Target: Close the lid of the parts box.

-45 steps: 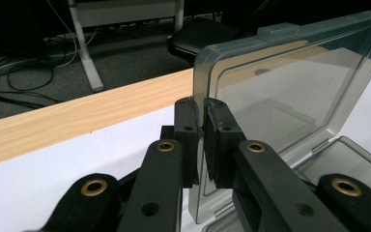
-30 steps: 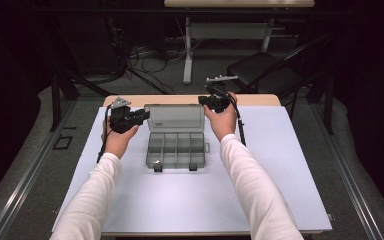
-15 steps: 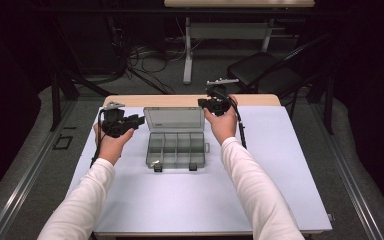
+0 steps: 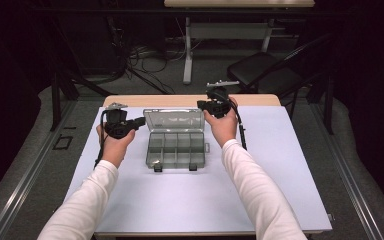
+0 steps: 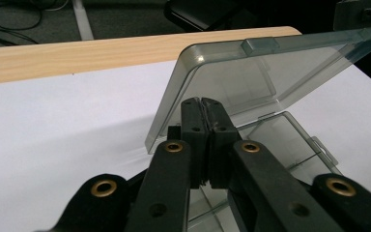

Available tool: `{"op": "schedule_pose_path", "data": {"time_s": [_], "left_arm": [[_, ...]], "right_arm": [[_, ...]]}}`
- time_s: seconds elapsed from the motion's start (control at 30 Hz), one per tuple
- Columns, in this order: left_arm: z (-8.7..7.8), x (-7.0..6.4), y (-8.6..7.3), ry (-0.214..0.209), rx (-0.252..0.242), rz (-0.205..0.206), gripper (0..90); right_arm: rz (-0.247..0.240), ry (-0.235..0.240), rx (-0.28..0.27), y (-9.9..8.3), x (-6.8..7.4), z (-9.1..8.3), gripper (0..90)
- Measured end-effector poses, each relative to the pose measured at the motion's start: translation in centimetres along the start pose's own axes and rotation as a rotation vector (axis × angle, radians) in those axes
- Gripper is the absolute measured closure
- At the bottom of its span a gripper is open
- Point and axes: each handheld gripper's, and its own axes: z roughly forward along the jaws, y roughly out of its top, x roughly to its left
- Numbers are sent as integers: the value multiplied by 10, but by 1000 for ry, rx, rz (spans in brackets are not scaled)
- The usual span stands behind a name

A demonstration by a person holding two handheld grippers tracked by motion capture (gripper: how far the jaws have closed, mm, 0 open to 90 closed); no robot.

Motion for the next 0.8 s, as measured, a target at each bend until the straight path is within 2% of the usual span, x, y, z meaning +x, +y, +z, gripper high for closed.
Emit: {"op": "schedule_pose_path", "data": {"time_s": [0.4,0.63,0.73,0.8], "left_arm": [[8,-12,-3,-5,13,-22,899],[11,-17,-14,-14,23,-41,900],[10,-18,-17,-14,32,-34,900],[9,-19,-19,-11,19,-40,900]], "right_arm": [[-12,39,8,-9,1,-5,896],[-27,72,14,-18,3,-11,894],[-34,86,25,-22,5,-13,893],[-42,96,24,-25,6,-15,892]]}}
